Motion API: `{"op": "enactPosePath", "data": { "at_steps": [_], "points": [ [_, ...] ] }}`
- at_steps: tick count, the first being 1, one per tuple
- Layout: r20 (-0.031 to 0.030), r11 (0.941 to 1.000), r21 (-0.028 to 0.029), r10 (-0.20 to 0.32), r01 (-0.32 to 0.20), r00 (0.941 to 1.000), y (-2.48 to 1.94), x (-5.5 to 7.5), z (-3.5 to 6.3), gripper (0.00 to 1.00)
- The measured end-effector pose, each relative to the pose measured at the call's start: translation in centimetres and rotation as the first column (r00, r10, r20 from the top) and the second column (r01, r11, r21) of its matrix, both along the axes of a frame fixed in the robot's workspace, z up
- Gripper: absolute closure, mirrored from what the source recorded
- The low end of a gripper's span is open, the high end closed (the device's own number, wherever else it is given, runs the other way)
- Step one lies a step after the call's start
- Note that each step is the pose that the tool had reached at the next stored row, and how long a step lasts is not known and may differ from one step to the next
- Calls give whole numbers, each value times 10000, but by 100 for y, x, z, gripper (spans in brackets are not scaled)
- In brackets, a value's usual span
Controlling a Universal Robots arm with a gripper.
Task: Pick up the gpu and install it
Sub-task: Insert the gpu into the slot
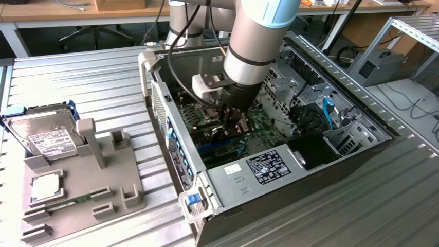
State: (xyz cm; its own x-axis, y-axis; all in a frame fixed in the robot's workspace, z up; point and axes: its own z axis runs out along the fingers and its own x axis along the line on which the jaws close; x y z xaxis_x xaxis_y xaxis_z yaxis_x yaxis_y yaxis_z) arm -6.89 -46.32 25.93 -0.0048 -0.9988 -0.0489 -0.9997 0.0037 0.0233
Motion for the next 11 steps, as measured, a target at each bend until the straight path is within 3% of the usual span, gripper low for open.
{"op": "enactPosePath", "data": {
  "at_steps": [11],
  "points": [
    [-1, 10000, 15, -1, 1, 10000, -11, 0, -12, 73]
  ]
}}
